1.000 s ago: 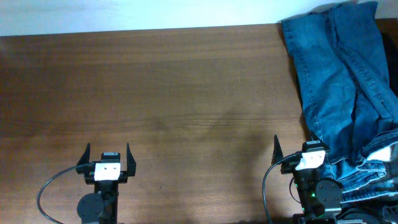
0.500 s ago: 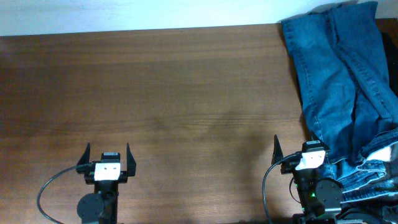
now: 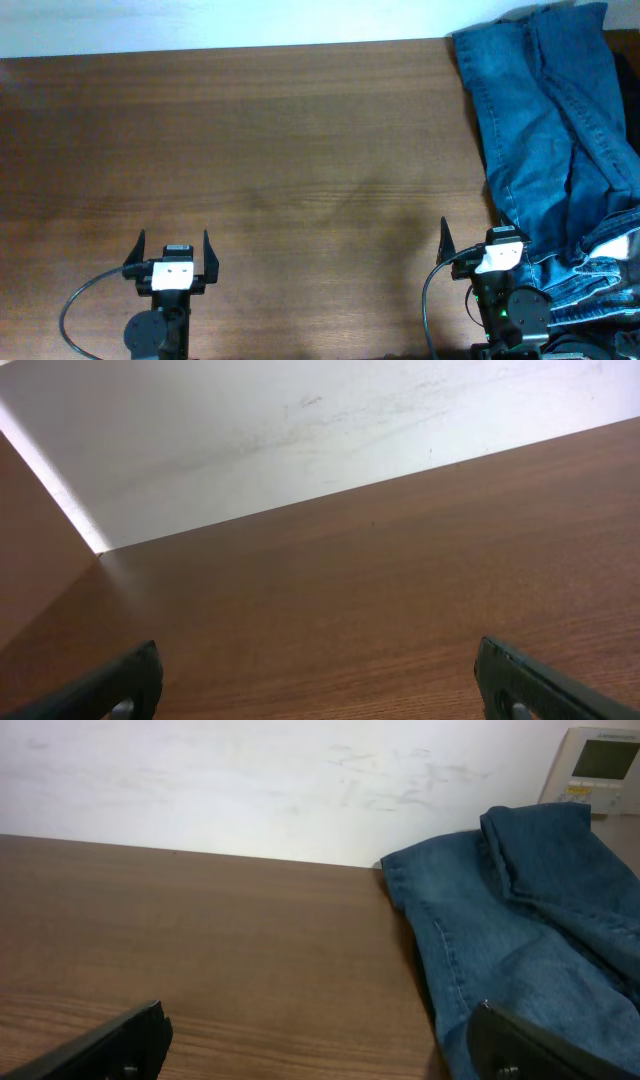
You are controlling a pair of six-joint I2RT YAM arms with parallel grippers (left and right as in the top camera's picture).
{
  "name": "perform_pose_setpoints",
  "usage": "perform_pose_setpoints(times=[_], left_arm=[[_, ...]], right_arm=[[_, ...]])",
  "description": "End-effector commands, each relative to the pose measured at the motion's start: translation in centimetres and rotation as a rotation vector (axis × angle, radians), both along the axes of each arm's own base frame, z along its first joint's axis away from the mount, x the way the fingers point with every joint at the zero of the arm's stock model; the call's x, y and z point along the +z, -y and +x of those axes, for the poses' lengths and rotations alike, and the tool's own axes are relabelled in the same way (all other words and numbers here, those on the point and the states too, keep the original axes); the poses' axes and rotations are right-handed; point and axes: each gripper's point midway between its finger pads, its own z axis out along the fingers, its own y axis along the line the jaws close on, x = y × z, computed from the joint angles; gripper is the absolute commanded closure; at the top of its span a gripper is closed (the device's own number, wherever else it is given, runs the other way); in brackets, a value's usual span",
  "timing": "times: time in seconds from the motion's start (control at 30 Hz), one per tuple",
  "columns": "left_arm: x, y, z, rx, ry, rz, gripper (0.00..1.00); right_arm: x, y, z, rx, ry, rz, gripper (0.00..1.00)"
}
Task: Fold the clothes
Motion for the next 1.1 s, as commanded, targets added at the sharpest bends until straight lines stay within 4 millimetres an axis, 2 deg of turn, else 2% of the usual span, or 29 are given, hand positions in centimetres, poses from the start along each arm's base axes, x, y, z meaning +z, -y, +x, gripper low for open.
perform_pose_setpoints(times=[0.0,0.93,1.07], left_arm=[[-0.43,-0.32,0.01,0.015,-0.012,0.013,0.01],[-0.43,-0.44,0.00,0.022,-0.012,0.013,0.01],[-0.24,-0.45,-0.01,0.035,0.003,-0.119,0.01]], right_arm=[[-0.25,0.20,-0.01,-0.014,-0.005,0.003,0.01],[-0.51,0.60,0.05,-0.037,-0.017,0.002,0.01],[-0.17,0.86,0.01,-0.053,-0.013,0.004,0.01]])
